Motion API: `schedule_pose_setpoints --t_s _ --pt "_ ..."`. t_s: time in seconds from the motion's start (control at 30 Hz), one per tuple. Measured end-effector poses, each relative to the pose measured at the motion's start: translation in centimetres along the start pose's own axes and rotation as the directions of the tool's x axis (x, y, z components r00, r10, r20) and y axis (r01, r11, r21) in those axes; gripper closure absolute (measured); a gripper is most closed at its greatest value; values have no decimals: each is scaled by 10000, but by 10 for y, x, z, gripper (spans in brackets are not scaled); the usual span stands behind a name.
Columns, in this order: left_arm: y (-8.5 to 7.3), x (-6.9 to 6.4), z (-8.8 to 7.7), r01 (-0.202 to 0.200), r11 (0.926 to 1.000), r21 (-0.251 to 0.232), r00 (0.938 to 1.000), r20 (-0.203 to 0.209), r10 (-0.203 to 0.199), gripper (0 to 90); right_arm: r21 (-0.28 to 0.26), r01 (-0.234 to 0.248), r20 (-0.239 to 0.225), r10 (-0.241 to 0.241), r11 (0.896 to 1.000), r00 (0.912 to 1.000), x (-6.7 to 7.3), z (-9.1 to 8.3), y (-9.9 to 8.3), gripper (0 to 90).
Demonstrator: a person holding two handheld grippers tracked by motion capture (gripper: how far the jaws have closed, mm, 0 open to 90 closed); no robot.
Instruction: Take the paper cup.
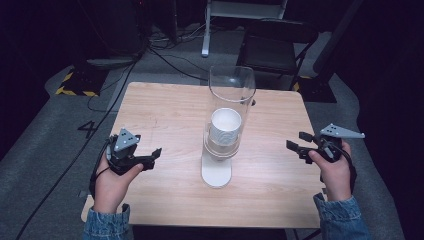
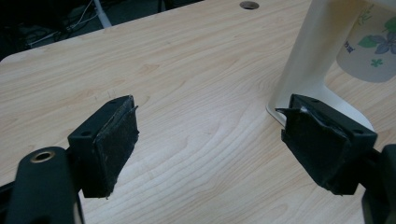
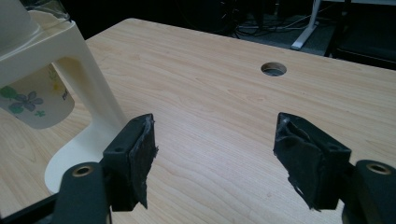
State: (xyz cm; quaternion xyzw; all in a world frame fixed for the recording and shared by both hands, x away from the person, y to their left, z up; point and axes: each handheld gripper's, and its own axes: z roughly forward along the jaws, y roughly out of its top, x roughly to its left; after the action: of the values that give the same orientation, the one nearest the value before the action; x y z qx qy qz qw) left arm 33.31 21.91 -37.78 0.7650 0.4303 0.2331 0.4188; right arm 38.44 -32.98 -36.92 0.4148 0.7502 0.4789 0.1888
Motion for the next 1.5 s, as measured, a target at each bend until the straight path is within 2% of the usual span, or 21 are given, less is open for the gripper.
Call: schedule_pose_setpoints --t_s 0.1,0.17,0.2,0.23,0.27,0.4,0.6,0.77,0.9,1.1,1.3,1.37,1.43,1.5 --pt "1 -1 -1 -82 10000 -19 10000 49 82 183 31 110 -163 -109 9999 9998 6 1 2 301" --pt "1 -1 -1 -100 9999 -25 9999 52 100 183 -38 56 -572 -58 10000 9983 13 4 3 298" --pt "1 -1 -1 -99 9999 -26 9999 65 99 183 -38 56 -572 -58 10000 9983 13 4 3 298" --pt "1 -1 0 -89 10000 -23 9999 107 89 183 -104 197 -878 -205 9998 9959 21 6 6 297" --pt "1 -1 0 -89 10000 -23 9999 107 89 183 -104 197 -878 -205 9998 9959 21 6 6 297" --pt "1 -4 1 -126 9999 -41 9998 129 126 183 -180 551 -1307 -570 9983 9898 36 11 11 295" --pt "1 -6 5 -279 9996 96 9993 261 276 183 -136 716 -2021 -728 9973 9767 55 24 14 291" --pt "1 -6 5 -262 9996 103 9991 322 259 183 55 946 -2390 -906 9955 9668 71 37 15 281" --pt "0 -5 6 -197 9998 94 9992 349 194 183 109 1052 -3018 -971 9944 9484 85 48 15 258" --pt "0 -6 7 -226 9997 89 9991 354 223 183 217 1438 -3306 -1287 9894 9349 103 63 13 208" --pt "-1 -5 8 -207 9997 153 9991 383 201 183 -2 1493 -3422 -1403 9888 9291 115 74 11 160" --pt "-1 -5 8 -222 9996 175 9990 397 215 183 -83 1363 -3390 -1310 9906 9316 119 79 10 155" --pt "-1 -6 9 -220 9996 153 9989 411 213 183 -9 1422 -3587 -1331 9898 9239 122 84 9 156" --pt "-1 -6 9 -211 9997 149 9990 409 205 183 38 1503 -3673 -1384 9886 9197 125 88 8 155"
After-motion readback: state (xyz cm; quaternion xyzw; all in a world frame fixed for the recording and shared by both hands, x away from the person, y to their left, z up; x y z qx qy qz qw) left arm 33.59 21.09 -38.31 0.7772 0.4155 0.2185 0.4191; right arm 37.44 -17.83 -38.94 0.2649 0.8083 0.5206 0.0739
